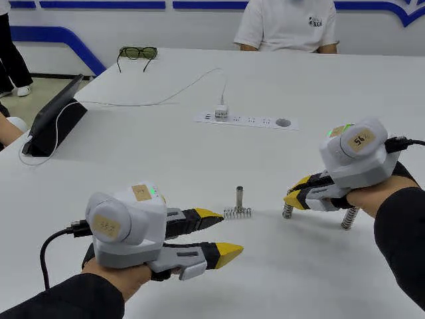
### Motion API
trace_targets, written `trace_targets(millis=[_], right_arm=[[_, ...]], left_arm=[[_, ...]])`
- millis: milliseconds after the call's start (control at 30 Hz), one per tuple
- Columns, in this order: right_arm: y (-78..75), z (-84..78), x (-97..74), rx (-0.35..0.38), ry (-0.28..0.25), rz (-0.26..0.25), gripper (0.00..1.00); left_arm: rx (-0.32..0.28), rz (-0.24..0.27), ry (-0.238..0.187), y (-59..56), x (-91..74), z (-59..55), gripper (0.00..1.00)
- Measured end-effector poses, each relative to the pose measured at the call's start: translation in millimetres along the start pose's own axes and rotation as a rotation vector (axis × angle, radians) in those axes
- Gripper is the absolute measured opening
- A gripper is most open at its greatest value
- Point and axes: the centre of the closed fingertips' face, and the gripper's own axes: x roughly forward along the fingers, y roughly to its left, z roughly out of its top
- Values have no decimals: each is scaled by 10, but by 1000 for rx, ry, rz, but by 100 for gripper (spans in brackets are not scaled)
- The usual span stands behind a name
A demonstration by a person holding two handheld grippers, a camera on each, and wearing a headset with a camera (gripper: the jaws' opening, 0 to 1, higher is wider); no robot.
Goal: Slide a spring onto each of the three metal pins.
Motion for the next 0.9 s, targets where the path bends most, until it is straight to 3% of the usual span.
trace_targets(millis=[467, 900], right_arm=[[26, -54, -30, 3, 12, -7, 18], [123, -17, -271, -4, -33, -32, 21]], left_arm=[[28, 15, 34, 210, 47, 0, 35], [66, 6, 96, 448, 217, -31, 34]])
